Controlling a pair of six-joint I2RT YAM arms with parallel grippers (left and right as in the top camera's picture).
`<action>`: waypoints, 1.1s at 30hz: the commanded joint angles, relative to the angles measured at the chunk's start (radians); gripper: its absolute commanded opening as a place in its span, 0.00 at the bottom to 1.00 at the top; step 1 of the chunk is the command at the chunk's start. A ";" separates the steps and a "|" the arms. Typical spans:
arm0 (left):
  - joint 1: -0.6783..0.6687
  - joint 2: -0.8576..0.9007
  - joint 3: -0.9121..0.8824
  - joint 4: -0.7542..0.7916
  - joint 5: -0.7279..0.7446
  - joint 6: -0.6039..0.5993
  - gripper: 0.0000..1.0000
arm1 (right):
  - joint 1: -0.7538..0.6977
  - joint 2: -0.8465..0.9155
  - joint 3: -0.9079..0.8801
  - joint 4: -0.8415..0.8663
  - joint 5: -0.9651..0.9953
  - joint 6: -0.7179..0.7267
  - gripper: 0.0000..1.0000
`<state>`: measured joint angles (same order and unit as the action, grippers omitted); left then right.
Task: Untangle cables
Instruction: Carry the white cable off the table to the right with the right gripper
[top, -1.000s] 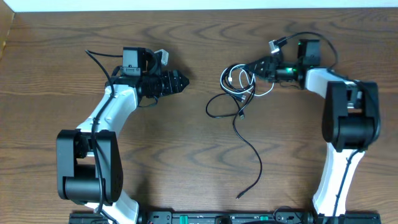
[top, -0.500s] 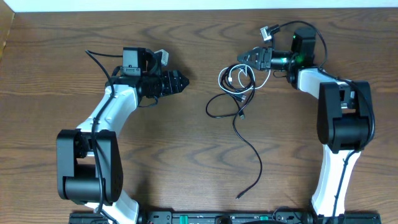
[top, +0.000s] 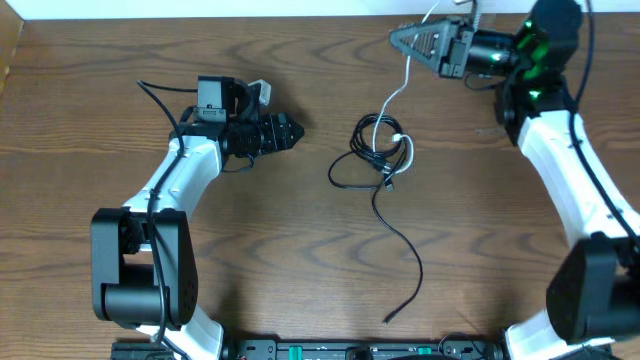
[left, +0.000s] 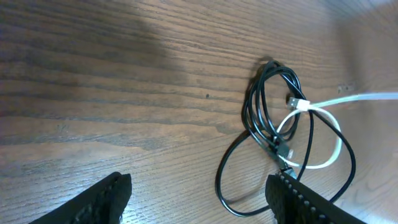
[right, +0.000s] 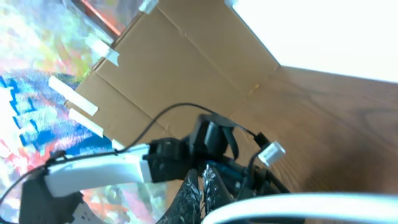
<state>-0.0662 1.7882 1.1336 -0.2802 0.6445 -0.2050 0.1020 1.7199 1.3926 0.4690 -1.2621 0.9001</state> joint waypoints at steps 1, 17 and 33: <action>0.002 0.011 0.000 0.001 -0.008 0.017 0.73 | 0.002 -0.064 0.041 -0.002 0.029 0.038 0.01; 0.002 0.011 0.000 0.001 -0.008 0.017 0.73 | -0.117 -0.172 0.339 0.021 -0.010 0.039 0.01; 0.002 0.011 0.000 0.001 -0.008 0.017 0.73 | -0.360 -0.191 0.425 0.308 0.273 0.077 0.01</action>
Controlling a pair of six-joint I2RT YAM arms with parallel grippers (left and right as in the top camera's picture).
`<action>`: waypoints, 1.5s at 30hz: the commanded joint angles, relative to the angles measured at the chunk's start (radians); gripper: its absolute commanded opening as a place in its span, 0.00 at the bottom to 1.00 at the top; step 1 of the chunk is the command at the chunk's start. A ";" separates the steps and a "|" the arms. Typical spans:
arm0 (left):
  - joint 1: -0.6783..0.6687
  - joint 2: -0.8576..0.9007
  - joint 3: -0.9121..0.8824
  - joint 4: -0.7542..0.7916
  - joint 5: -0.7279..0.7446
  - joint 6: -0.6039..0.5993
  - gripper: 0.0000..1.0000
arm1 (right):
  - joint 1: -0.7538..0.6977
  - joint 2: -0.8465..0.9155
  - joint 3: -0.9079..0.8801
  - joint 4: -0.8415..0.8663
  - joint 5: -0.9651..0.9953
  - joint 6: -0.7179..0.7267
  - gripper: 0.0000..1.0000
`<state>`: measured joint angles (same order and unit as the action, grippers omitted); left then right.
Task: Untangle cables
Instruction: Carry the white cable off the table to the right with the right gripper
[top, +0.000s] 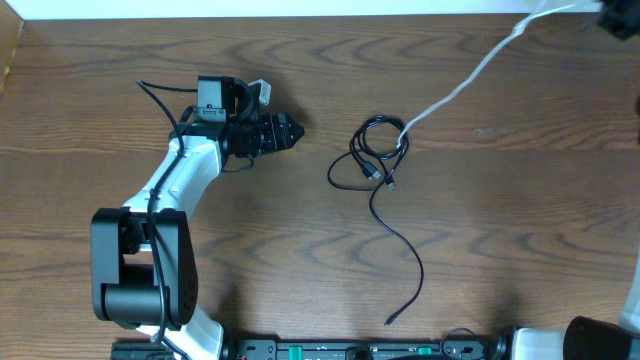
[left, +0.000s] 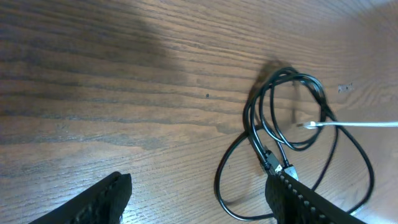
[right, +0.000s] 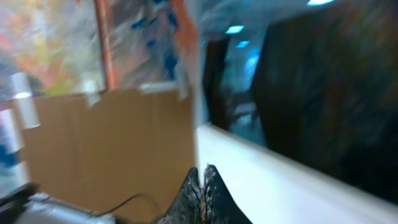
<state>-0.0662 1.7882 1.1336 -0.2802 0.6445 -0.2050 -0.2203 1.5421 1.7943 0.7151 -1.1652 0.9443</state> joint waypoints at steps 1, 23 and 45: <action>0.002 0.011 0.000 0.001 -0.008 0.017 0.73 | -0.048 -0.013 0.023 0.085 0.202 0.042 0.01; 0.002 0.011 0.000 0.001 -0.008 0.017 0.73 | -0.148 -0.011 0.023 -0.631 0.408 -0.399 0.01; 0.001 0.011 0.000 0.001 -0.008 0.017 0.73 | -0.393 0.189 0.022 -1.513 1.037 -0.579 0.01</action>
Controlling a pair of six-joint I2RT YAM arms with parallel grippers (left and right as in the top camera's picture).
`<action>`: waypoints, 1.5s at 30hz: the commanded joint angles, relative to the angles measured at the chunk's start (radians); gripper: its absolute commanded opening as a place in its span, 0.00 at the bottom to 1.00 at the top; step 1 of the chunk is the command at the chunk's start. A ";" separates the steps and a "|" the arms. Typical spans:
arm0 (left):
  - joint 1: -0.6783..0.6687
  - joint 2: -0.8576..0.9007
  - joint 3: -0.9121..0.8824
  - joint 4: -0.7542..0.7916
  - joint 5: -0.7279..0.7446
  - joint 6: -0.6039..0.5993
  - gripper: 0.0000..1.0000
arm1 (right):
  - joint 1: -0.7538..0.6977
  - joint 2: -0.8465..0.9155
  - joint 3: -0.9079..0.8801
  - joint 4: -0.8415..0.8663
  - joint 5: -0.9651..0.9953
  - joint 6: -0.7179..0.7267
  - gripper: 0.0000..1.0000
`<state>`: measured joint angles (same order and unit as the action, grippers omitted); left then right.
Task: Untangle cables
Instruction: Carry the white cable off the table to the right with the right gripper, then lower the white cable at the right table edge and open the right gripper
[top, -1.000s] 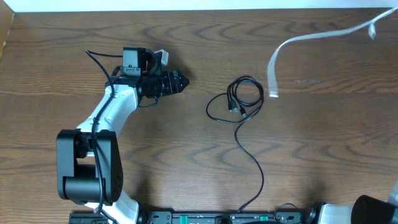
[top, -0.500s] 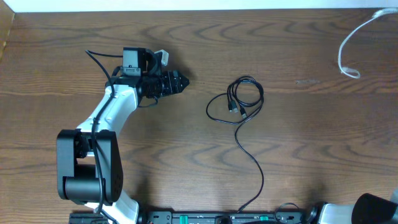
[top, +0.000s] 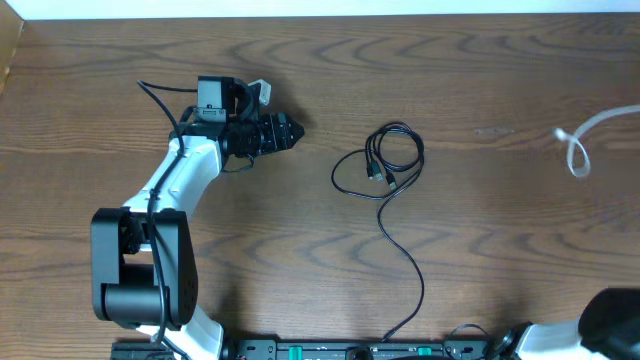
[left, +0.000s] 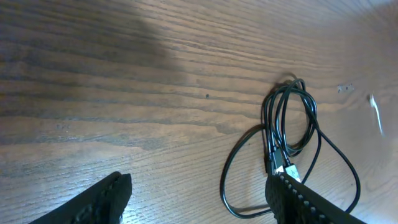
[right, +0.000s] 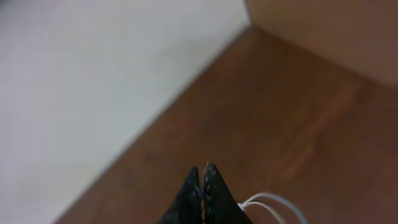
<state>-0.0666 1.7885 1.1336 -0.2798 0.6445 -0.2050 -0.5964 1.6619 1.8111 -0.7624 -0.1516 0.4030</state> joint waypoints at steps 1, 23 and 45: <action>0.002 0.011 0.000 0.001 -0.008 0.017 0.73 | -0.020 0.090 0.005 -0.046 0.004 -0.038 0.01; 0.002 0.011 0.000 0.001 -0.008 0.017 0.73 | -0.031 0.428 0.005 -0.283 -0.275 -0.039 0.66; 0.002 0.011 0.000 0.001 -0.008 0.017 0.73 | -0.011 0.429 -0.119 -0.414 -0.048 -0.038 0.32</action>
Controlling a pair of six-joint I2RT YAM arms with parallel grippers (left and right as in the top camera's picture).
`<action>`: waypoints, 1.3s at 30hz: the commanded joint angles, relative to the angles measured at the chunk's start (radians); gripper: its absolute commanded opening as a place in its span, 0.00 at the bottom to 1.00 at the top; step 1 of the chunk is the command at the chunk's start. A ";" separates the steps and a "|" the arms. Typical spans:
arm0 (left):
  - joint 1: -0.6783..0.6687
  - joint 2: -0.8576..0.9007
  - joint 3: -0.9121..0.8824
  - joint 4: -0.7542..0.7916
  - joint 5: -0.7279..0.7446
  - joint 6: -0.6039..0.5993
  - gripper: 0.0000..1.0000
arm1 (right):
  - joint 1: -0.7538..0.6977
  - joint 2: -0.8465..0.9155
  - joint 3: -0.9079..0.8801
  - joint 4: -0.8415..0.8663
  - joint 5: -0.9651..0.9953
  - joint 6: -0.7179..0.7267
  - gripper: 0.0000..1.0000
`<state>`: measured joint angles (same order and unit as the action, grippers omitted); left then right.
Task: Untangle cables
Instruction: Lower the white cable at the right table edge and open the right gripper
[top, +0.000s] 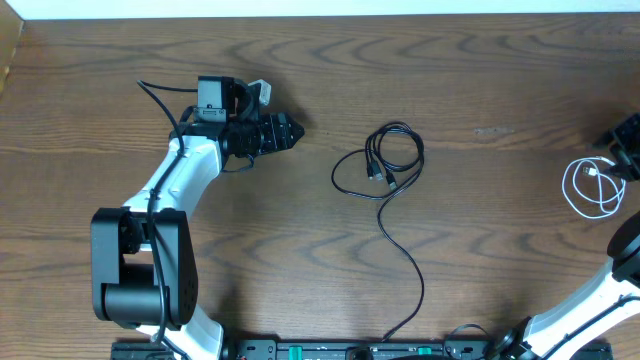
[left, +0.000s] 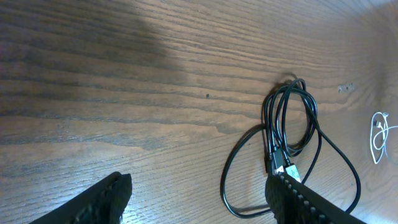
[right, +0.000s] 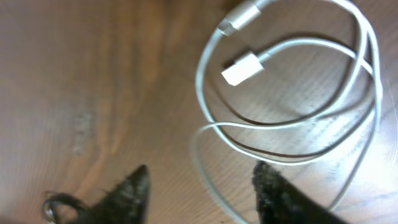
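A black cable (top: 380, 170) lies in a loose coil at the table's middle, its tail running toward the front edge. The left wrist view shows the same black cable (left: 272, 140) ahead of my left gripper (left: 199, 202), which is open and empty. In the overhead view the left gripper (top: 285, 132) rests left of the coil. A white cable (top: 590, 172) lies coiled by itself at the right edge, also visible as the white cable (right: 244, 66) with both plugs showing. My right gripper (right: 202, 186) hangs open just over it, at the right gripper (top: 620, 155) spot overhead.
The wooden table (top: 200, 300) spans the whole view. A white wall strip runs along the back edge, and a black bar with connectors sits at the front edge. A wide stretch of bare wood separates the two cables.
The white cable, which hung from my shut right gripper at the right edge, now lies coiled on the table. The right gripper has opened above it. The black cable and the left arm are unchanged.
At first the white cable was wound through the black coil, my right gripper shut on it at the back. Then it stretched taut toward the far right corner, its end in the coil. Then it hung clear of the black cable; now it lies apart, released.
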<state>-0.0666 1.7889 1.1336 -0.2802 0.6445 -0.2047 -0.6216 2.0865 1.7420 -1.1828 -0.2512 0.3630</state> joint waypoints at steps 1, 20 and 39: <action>0.002 0.010 0.000 0.001 -0.008 0.017 0.73 | 0.015 0.005 -0.073 0.016 0.051 0.002 0.28; 0.002 0.010 0.000 0.001 -0.008 0.017 0.73 | 0.022 0.005 -0.425 0.541 0.050 -0.006 0.01; 0.002 0.010 0.000 0.001 -0.010 0.017 0.73 | 0.082 0.003 -0.227 0.665 -0.174 -0.080 0.12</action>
<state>-0.0666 1.7889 1.1336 -0.2802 0.6445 -0.2050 -0.5438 2.0880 1.3998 -0.4820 -0.3580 0.2970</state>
